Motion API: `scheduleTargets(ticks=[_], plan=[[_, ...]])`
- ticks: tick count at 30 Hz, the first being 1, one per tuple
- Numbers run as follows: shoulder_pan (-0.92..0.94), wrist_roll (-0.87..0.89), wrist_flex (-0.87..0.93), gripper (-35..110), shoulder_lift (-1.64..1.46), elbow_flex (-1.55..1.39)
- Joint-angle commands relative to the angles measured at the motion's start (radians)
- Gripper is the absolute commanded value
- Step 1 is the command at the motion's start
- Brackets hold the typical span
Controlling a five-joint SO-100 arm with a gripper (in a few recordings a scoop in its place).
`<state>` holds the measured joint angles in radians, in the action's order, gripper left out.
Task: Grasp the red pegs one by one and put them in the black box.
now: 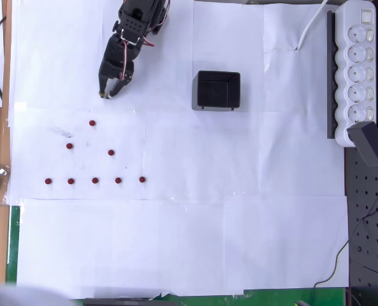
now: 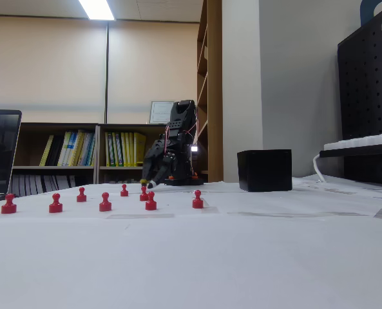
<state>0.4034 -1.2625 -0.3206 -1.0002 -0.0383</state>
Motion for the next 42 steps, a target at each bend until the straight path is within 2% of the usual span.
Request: scheduleTargets(ticks=[1,10,19,26,42], plan=[[0.003,-0.026,-0.130,0,-0.095,-0.003],[0.000,-0.063,-0.316,17,-0.301,-0.055],[0.006,-0.198,-0.379,17,-0.456,-0.195],[0.023,-0.207,-0.405,17,-0.615,-0.330],[0.069,-0.284,-0.440,17,-0.724,-0.456]])
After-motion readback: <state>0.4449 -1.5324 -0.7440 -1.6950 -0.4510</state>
